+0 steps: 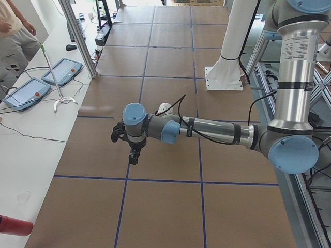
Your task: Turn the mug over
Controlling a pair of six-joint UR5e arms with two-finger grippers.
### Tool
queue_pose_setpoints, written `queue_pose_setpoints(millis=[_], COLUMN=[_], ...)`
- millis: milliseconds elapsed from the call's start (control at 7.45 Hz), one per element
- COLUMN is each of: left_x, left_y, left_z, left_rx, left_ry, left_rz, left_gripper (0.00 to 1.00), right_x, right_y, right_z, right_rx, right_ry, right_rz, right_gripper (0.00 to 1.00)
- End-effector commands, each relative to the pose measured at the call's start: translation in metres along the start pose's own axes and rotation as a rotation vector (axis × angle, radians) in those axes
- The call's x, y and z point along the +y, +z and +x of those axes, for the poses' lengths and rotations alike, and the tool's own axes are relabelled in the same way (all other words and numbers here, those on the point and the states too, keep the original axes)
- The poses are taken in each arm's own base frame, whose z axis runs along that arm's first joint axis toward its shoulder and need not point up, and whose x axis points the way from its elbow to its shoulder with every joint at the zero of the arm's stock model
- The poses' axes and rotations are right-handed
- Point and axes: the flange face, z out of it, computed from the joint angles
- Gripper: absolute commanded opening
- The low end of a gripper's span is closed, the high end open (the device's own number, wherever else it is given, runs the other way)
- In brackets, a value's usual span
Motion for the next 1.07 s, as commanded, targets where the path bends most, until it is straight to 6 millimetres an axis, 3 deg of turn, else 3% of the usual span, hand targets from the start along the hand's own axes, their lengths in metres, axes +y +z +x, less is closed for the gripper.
queue_pose_setpoints(millis=[0,402,537,671,805,939], left_x=[0.071,0.143,0.15,0.152,0.154,0.149], left_y=[0.019,0.019,0.025,0.045,0.061,0.059], left_z=[0.018,0.033,0.047,0.068,0.097,0.129], left_rx=[0.086,0.168,0.197,0.193,0.244,0.386], left_ry=[-0.049,-0.13,-0.169,-0.231,-0.278,-0.299], left_rz=[0.135,0.292,0.324,0.336,0.343,0.372], left_gripper=[1.0,1.0,1.0,1.0,1.0,1.0], right_x=[0.0,0.0,0.0,0.0,0.0,0.0], right_y=[0.0,0.0,0.0,0.0,0.001,0.0], right_z=[0.0,0.0,0.0,0.0,0.0,0.0], right_rx=[0.0,0.0,0.0,0.0,0.0,0.0], right_ry=[0.0,0.0,0.0,0.0,0.001,0.0], right_rz=[0.0,0.0,0.0,0.0,-0.001,0.0], right_gripper=[1.0,1.0,1.0,1.0,1.0,1.0])
